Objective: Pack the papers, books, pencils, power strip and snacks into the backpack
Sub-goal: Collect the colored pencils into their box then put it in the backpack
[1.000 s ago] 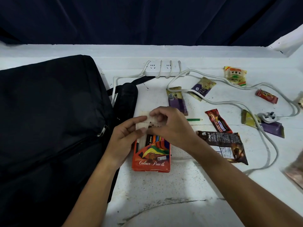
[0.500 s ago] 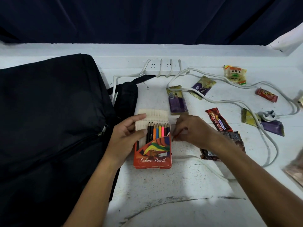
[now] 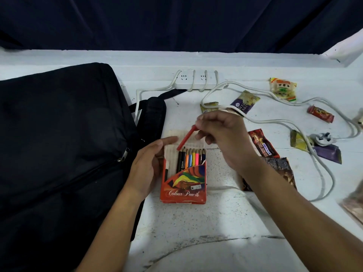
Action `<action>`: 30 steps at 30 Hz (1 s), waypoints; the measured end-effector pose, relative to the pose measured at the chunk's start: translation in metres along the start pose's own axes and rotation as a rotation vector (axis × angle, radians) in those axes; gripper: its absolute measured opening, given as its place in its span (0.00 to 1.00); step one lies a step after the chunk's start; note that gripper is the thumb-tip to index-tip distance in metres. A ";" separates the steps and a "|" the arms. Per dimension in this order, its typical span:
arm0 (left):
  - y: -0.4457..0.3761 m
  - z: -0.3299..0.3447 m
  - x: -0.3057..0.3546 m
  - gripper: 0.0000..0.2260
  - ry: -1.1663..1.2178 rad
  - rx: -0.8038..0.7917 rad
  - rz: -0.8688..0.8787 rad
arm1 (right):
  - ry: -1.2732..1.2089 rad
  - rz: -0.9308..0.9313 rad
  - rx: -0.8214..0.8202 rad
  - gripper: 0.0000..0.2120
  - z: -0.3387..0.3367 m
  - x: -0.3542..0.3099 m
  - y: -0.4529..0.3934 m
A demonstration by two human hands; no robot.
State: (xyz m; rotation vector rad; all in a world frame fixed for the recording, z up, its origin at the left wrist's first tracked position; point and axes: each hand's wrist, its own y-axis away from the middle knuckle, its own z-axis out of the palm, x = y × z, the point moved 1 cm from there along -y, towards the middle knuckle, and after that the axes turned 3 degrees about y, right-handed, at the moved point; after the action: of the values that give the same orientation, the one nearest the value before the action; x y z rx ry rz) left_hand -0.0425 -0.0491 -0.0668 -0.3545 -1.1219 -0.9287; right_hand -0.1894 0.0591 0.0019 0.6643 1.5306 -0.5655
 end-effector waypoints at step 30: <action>0.006 0.001 0.004 0.18 -0.180 -0.057 0.059 | 1.623 -0.189 0.060 0.11 -0.029 0.047 -0.002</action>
State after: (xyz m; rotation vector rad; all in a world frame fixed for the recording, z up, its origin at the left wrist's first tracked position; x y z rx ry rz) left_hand -0.0378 -0.0460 -0.0619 -0.5235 -1.2437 -0.8915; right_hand -0.2126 0.0814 -0.0431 1.1211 3.1013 -0.1002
